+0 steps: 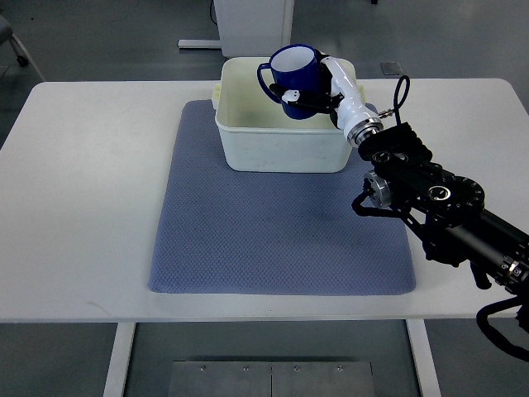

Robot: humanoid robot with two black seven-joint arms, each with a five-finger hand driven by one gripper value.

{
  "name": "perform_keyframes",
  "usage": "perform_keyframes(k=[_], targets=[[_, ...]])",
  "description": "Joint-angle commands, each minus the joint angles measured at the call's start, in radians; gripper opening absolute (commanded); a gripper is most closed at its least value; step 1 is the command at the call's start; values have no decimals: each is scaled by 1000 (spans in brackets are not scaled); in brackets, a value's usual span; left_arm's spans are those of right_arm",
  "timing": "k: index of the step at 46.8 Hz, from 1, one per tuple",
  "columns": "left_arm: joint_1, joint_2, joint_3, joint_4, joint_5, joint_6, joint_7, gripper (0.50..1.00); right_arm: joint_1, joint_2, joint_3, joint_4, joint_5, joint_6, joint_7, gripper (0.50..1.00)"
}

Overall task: Place cup in box with right hand
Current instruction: 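Lower the mug into the tub and open the right hand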

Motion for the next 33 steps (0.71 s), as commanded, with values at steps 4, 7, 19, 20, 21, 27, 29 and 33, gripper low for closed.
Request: perform_keyframes(k=[4,7,19,20,21,27,29,33], targets=[[0,0,3,0,0,0,0,1000,0,0,0,0,0,0,-1,987],[0,0,0,0,0,0,0,1000,1,0,0,2,0,0,0,989],[0,0,0,0,0,0,0,1000,9,0,0,26,8,0,-1,993],[0,0,0,0,0,0,0,1000,11,0,0,32,8,1,-1,993],[0,0,0,0,0,0,0,1000,12,-2,0,35,8,1,-1,993],[0,0,0,0,0,0,0,1000,20,-48,1,72,23,1,-6,993],[0,0,0,0,0,0,0,1000,20,-67,1,87,25,1,-7,993],[0,0,3,0,0,0,0,1000,18,-101,1,104,32,3,-9,993]])
